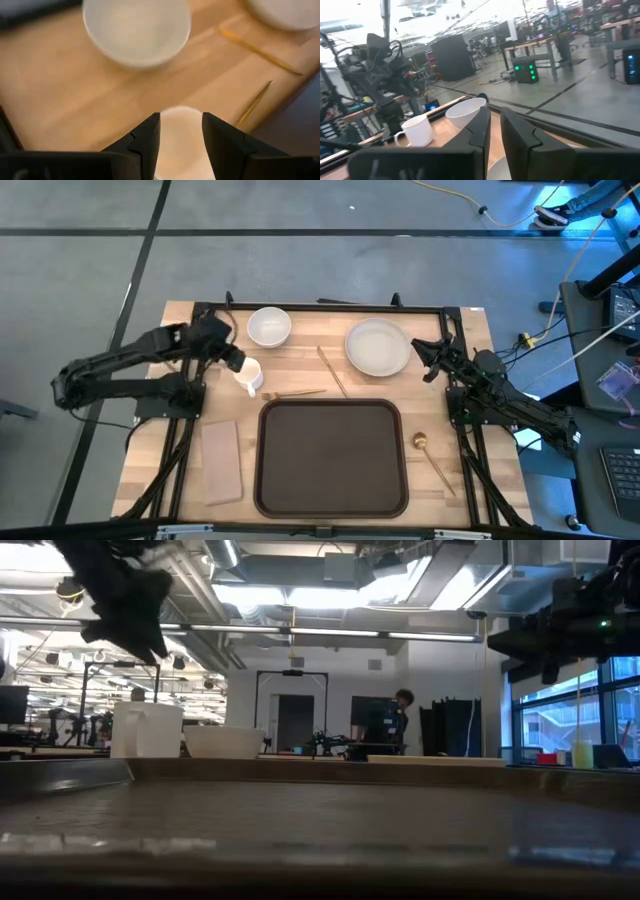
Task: Set up tray
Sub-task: Put the white mug on the black serving tray
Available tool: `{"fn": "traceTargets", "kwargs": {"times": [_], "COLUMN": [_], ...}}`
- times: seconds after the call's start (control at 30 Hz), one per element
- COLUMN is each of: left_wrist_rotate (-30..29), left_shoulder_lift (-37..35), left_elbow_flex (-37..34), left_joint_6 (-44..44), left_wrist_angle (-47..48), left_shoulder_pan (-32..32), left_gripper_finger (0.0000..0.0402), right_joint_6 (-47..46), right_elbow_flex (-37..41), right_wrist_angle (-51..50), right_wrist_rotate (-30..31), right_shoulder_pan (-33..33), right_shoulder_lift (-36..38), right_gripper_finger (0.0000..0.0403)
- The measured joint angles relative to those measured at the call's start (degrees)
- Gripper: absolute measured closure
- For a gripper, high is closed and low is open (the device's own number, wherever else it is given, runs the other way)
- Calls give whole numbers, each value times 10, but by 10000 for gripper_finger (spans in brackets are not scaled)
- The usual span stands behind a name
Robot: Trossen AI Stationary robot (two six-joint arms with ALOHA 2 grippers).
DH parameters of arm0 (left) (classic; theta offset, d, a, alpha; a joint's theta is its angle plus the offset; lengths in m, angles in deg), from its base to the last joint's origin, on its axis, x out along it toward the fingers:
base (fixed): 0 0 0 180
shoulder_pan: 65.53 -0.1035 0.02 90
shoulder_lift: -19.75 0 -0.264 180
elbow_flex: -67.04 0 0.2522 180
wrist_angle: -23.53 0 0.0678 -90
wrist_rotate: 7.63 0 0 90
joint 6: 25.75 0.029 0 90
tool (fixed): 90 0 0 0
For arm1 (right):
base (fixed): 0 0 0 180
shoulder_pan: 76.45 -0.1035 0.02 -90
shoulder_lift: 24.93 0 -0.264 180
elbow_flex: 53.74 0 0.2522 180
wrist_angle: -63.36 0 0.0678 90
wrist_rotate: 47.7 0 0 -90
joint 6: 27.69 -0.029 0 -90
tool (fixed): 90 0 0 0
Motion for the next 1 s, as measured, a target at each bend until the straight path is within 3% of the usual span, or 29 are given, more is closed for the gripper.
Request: {"fn": "traceTargets", "kwargs": {"times": [0.13,0.33,0.57,0.83,1.0], "left_wrist_rotate": [7,29,61,57,59], "left_shoulder_lift": [80,167,206,235,253], "left_elbow_flex": [13,13,13,13,13], "left_joint_6": [-69,-101,-101,-60,-38], "left_wrist_angle": [22,52,52,56,57], "left_shoulder_pan": [-1,-25,-50,-72,-84], "left_gripper_finger": [263,263,263,263,287], "right_joint_6": [-1,-3,-4,-3,-3], "right_elbow_flex": [0,0,0,0,0], "right_wrist_angle": [1,1,1,1,1], "right_wrist_rotate": [13,13,13,13,13], "right_shoulder_pan": [0,0,0,0,0], "right_shoulder_lift": [0,0,0,0,0], "right_gripper_finger": [356,356,356,356,356]}}
